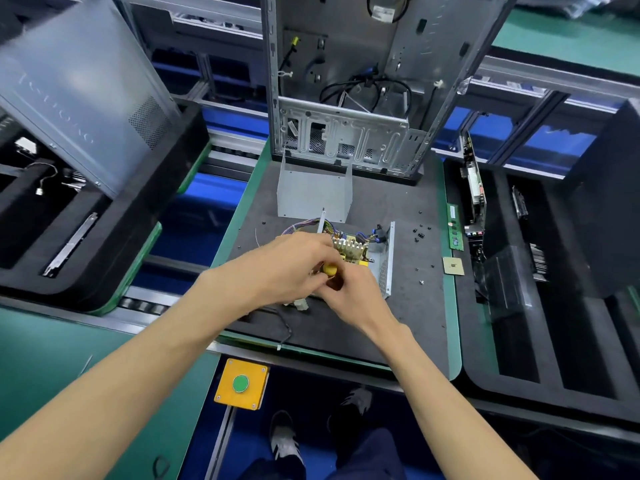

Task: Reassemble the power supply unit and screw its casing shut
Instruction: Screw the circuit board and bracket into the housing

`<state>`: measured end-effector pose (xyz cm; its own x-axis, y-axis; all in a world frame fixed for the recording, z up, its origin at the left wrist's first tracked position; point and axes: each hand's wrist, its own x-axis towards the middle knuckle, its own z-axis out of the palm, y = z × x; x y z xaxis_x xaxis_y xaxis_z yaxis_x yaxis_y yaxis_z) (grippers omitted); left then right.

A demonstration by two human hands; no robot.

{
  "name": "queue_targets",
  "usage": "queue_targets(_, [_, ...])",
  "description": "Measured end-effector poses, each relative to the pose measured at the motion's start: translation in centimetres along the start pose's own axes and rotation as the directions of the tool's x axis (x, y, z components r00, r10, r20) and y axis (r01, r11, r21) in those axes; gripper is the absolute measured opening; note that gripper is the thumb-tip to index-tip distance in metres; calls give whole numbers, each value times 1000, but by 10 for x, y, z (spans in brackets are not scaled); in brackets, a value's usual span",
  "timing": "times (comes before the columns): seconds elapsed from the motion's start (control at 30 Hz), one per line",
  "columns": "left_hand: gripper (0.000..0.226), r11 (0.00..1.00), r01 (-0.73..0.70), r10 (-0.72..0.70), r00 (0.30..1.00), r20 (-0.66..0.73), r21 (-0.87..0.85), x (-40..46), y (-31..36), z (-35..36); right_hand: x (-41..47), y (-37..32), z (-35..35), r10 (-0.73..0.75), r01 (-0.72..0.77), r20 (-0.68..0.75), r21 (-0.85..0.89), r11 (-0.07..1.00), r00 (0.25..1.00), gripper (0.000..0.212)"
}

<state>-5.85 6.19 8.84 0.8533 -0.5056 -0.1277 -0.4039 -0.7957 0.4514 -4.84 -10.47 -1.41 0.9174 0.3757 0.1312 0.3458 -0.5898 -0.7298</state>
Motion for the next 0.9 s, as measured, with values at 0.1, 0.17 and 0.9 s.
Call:
queue_targets(0.1, [22, 996, 49, -42, 995, -85, 75, 2, 7, -3, 1, -2, 2, -11, 11, 3, -14, 1000, 1000, 36])
queue_targets(0.17, [21, 988, 103, -90, 990, -111, 114, 3, 11, -8, 4, -2, 4, 9, -9, 15, -4, 1000, 1000, 39])
queue_targets(0.9, [12, 989, 83, -80, 996, -31, 120, 2, 8, -11, 13, -12, 4, 27, -29, 12, 175, 984, 1000, 25])
